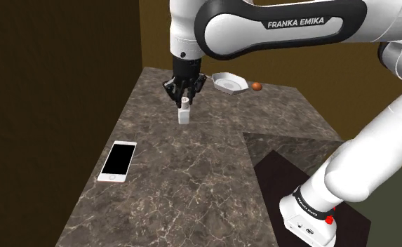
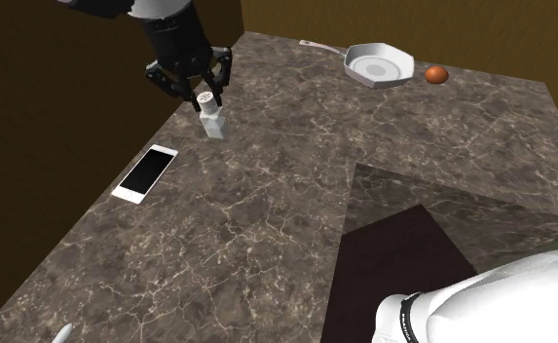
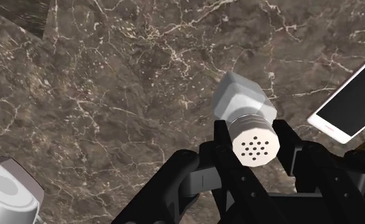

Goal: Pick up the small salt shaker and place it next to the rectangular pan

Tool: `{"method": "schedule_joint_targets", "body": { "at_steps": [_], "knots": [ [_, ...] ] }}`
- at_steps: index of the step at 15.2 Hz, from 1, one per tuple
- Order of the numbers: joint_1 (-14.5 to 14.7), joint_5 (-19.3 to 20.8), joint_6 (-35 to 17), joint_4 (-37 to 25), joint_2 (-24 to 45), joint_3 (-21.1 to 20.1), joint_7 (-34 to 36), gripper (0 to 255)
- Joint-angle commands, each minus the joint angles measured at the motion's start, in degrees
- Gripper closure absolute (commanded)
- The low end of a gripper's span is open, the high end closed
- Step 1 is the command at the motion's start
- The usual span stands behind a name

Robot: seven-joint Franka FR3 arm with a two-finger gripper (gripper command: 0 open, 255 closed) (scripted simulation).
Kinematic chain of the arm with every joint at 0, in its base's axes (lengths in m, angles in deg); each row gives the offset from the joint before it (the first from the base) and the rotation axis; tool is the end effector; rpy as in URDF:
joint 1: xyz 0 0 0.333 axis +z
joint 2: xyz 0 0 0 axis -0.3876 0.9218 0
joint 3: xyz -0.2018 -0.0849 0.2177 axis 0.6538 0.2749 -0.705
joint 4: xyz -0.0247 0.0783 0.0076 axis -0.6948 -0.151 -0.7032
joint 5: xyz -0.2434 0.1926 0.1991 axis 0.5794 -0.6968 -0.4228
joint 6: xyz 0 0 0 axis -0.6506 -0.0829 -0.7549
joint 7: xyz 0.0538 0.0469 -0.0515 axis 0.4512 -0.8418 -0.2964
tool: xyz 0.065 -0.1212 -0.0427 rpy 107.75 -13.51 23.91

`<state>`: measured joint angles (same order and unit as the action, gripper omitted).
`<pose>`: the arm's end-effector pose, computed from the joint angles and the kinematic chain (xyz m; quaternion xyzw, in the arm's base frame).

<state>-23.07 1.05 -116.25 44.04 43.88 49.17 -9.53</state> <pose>0.4516 0.2800 0.4922 0.9957 -0.0679 0.0312 0.0541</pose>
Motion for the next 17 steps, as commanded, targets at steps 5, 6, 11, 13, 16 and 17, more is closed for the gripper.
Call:
{"method": "schedule_joint_targets", "body": {
  "at_steps": [5, 6, 11, 13, 16, 17],
  "knots": [
    [-4.08, -2.95, -2.5, 6.97, -6.46, 5.46, -10.37, 255],
    [-4.66, -3.16, -2.79, 7.74, -7.14, 6.37, -11.92, 255],
    [-7.45, -3.58, -4.08, 10.59, -9.51, 10.89, -19.38, 255],
    [-8.58, -3.51, -4.54, 11.27, -9.98, 12.67, -22.24, 255],
    [-10.3, -3.23, -5.19, 11.81, -10.22, 15.27, -26.43, 255],
    [-10.89, -3.11, -5.39, 11.86, -10.18, 16.11, -27.8, 255]
  ]
}}
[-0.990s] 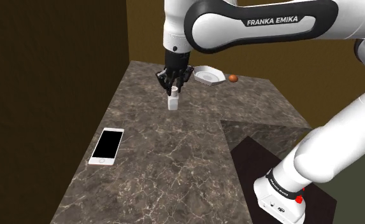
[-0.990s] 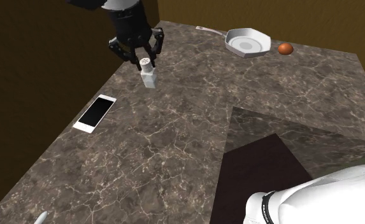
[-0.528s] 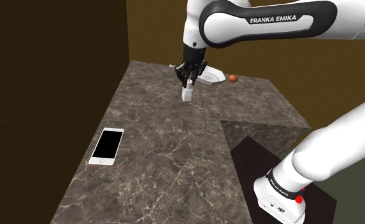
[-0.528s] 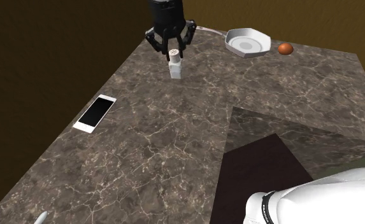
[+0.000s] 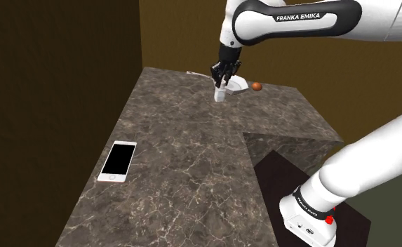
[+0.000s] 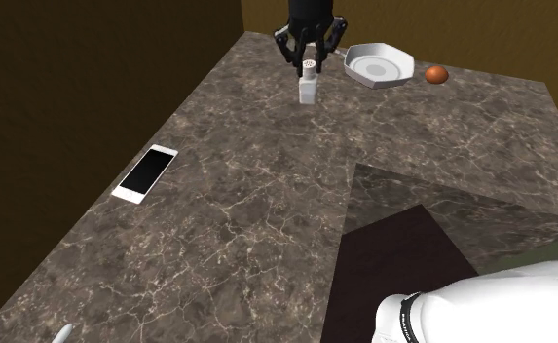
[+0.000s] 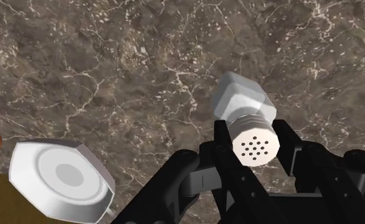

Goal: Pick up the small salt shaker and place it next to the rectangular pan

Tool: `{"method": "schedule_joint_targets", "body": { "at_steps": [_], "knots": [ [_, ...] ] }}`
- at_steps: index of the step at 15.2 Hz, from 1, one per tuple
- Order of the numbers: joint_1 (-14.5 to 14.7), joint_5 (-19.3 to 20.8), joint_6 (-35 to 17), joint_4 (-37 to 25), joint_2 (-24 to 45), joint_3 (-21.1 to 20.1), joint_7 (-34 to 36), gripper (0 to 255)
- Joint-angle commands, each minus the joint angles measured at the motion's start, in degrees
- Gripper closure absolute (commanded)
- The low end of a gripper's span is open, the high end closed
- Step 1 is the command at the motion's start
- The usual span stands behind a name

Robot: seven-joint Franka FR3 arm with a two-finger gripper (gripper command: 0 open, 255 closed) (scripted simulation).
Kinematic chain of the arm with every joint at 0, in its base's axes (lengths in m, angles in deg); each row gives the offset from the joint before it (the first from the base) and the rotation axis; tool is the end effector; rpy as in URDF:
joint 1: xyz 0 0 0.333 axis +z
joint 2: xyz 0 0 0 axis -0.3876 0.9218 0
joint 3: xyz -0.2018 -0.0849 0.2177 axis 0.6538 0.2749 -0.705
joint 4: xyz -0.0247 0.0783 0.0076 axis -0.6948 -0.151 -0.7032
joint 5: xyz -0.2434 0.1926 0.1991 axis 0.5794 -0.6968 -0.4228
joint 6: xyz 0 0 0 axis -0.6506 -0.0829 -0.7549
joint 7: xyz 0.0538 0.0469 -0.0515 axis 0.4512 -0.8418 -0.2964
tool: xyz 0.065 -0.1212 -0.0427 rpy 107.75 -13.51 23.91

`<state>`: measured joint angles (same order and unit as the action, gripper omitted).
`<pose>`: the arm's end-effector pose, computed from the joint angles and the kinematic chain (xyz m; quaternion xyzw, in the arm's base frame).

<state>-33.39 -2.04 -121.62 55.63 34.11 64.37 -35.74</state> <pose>0.4824 0.0642 0.4912 0.9957 -0.0683 0.0311 0.0536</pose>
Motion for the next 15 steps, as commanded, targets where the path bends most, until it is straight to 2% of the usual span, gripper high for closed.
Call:
{"method": "schedule_joint_targets", "body": {
  "at_steps": [1, 8, 15],
  "knots": [
    [-1.15, 0.12, -0.22, 0.25, -0.31, 1.76, -2.95, 255],
    [-5.24, 1.17, -1.35, -1.69, 2.03, 7.35, -12.12, 255],
    [-9.28, 1.85, -1.85, -6.88, 6.98, 12.33, -20.85, 255]
  ]
}}
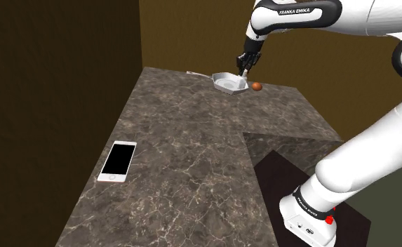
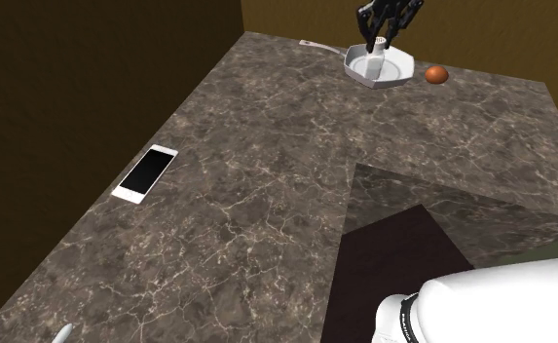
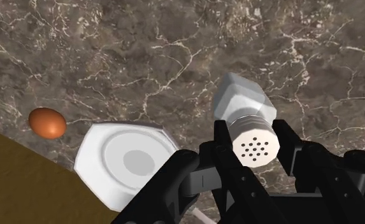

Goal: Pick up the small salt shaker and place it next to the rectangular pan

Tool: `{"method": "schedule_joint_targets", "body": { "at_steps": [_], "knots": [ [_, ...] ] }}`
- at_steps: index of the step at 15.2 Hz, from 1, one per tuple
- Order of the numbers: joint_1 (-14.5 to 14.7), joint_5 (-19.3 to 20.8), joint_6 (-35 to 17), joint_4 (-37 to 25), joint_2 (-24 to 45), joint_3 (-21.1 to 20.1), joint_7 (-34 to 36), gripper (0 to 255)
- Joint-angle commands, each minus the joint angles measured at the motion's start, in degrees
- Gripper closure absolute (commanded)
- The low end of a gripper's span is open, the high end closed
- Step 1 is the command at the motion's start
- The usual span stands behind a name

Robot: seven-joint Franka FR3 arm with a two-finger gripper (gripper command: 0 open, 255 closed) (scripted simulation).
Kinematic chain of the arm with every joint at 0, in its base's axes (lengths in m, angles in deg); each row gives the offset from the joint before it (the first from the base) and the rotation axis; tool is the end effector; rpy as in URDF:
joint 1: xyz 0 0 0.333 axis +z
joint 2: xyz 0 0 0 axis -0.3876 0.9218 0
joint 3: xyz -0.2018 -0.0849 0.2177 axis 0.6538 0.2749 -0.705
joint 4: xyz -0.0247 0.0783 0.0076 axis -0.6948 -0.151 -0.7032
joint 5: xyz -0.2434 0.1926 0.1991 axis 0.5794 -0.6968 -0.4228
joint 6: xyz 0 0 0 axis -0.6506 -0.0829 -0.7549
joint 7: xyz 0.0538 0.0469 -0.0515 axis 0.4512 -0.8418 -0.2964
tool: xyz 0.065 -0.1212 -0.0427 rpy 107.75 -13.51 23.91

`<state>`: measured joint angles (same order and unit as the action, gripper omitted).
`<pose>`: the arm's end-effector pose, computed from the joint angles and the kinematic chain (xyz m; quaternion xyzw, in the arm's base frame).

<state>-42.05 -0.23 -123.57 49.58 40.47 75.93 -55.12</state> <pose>0.5098 -0.1230 0.4921 0.9958 -0.0681 0.0314 0.0534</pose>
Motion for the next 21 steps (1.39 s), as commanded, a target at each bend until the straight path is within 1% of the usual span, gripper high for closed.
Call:
{"method": "schedule_joint_targets", "body": {
  "at_steps": [1, 7, 12, 17, 21],
  "knots": [
    [-1.21, 0.07, 0.1, -1.85, 1.52, 1.4, -2.69, 255],
    [-4.63, -0.2, 0.72, -9.49, 7.95, 4.94, -9.83, 255],
    [-7.63, -1.02, 2.23, -18.16, 14.67, 7.31, -15.53, 255],
    [-10.86, -2.29, 5.11, -29.65, 22.94, 9.09, -20.88, 255],
    [-13.77, -3.49, 9.03, -42.12, 31.28, 10.01, -24.8, 255]
  ]
}}
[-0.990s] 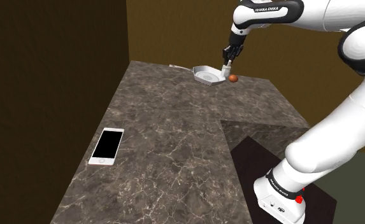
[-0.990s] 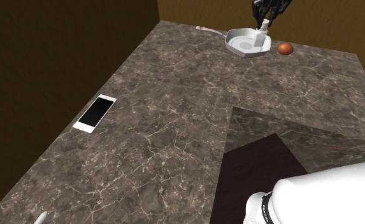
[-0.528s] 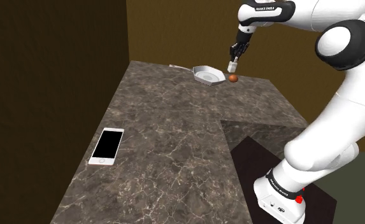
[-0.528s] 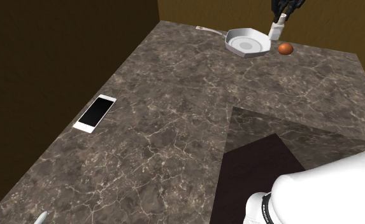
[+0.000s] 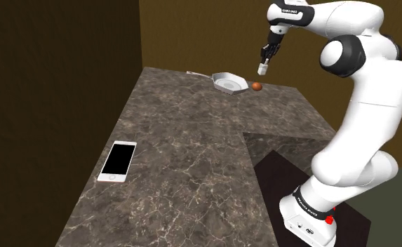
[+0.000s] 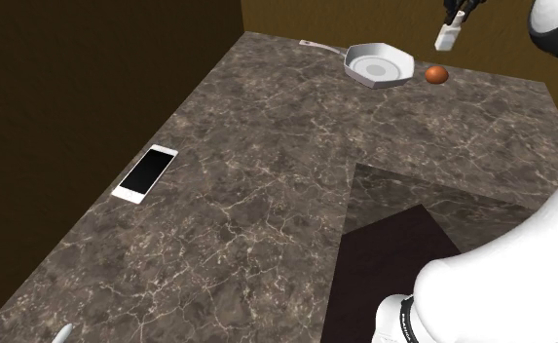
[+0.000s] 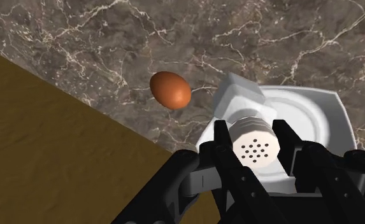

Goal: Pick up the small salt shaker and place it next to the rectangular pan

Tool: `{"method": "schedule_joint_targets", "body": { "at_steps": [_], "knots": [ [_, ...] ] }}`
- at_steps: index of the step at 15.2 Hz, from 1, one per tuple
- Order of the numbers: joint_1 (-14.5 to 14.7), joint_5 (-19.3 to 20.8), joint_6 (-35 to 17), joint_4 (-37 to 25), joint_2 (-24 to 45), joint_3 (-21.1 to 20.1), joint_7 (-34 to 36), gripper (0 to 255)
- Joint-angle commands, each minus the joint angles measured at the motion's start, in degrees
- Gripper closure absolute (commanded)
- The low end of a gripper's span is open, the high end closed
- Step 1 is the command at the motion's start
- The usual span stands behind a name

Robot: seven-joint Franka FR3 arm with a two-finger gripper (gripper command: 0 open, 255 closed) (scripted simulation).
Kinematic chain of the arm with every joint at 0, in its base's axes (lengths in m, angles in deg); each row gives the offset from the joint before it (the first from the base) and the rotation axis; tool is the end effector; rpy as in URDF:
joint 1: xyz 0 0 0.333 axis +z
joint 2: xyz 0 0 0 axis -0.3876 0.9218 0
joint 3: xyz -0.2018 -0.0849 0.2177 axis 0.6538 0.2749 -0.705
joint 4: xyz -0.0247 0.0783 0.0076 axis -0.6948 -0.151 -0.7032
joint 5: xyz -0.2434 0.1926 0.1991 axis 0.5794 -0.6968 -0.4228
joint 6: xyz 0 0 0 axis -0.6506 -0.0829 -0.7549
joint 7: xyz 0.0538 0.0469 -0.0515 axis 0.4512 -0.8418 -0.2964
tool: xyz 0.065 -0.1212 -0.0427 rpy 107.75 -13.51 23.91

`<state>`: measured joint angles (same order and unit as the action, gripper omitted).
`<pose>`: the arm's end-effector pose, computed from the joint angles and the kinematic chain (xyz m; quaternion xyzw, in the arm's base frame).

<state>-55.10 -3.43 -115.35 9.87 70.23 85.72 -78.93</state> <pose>0.5507 -0.3893 0.4897 0.9958 -0.0679 0.0310 0.0535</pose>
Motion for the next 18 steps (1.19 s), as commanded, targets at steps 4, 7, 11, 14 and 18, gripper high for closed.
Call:
{"method": "schedule_joint_targets", "body": {
  "at_steps": [4, 7, 11, 14, 18],
  "knots": [
    [-2.8, -1.06, 3.01, -11.31, 8.12, 0.54, -3.27, 255],
    [-2.72, -1.01, 0.25, -7.86, 7.43, 0.54, -3.16, 255],
    [-2.64, -0.96, -3.16, -3.93, 6.91, 0.54, -3.03, 255],
    [-2.6, -0.93, -5.56, -1.37, 6.76, 0.54, -2.94, 255],
    [-2.56, -0.9, -8.6, 1.61, 6.82, 0.53, -2.82, 255]
  ]
}}
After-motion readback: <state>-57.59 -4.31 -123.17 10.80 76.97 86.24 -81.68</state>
